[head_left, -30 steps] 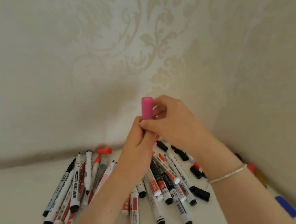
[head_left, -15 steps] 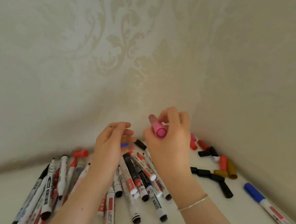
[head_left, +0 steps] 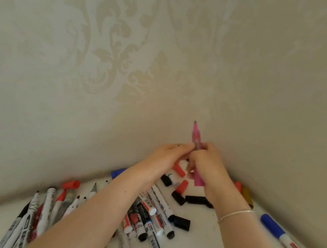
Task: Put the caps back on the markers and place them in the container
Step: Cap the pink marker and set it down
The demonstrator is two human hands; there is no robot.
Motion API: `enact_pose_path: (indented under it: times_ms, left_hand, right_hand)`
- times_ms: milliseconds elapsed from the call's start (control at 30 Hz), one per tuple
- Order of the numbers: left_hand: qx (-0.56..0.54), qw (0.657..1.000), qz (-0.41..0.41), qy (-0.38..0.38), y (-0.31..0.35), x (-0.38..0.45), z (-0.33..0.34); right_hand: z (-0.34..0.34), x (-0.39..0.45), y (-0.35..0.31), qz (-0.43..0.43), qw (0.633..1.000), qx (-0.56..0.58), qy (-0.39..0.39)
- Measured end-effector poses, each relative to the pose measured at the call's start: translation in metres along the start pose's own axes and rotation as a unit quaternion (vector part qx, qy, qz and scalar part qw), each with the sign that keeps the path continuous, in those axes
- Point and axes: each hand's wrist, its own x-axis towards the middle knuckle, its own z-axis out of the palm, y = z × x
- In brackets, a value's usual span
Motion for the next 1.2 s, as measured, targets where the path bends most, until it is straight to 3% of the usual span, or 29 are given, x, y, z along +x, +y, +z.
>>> enact_pose_path:
  times_ms: [100,267,500,633,700,800,900,1000,1100,1200]
  left_hand:
    - [0.090,0.996,0.004,0.021,-0.001,0.024,0.009]
    - [0.289,0.956,0.059,0.005,-0.024,0.068,0.025]
    - [0.568,0.819,0.075,-0.003,-0.026,0.102,0.041]
    - [0.597,0.800,0.052,0.011,-0.024,0.110,0.047]
    - [0.585,0.809,0.056,0.025,-0.021,0.110,0.050]
    - [0.502,0.861,0.064,0.057,-0.021,0.109,0.052]
    - [0.378,0.915,0.067,0.124,-0.018,0.105,0.052]
    - [0.183,0.964,0.053,0.186,0.001,0.086,0.049]
    - [0.032,0.970,0.071,0.229,0.023,0.051,0.038]
    - [0.027,0.963,0.108,0.246,0.035,0.010,0.020]
  right_hand:
    - [-0.033,0.012,-0.002,0.014,0.999,-0.017,0.035]
    - [-0.052,0.014,0.000,0.039,0.999,0.003,-0.001]
    - [-0.061,0.018,0.004,0.020,1.000,0.003,-0.004]
    - [-0.064,0.019,0.003,0.024,1.000,0.005,-0.009]
    - [-0.063,0.019,0.004,0.025,1.000,0.005,-0.011]
    - [-0.062,0.019,0.004,0.020,1.000,-0.004,-0.016]
    - [-0.059,0.019,0.003,0.008,1.000,-0.017,-0.024]
    - [-0.055,0.018,-0.001,-0.010,0.999,-0.023,-0.038]
    - [-0.050,0.011,-0.014,-0.028,0.998,-0.020,-0.056]
    - [-0.047,-0.007,-0.034,-0.076,0.992,-0.023,-0.098]
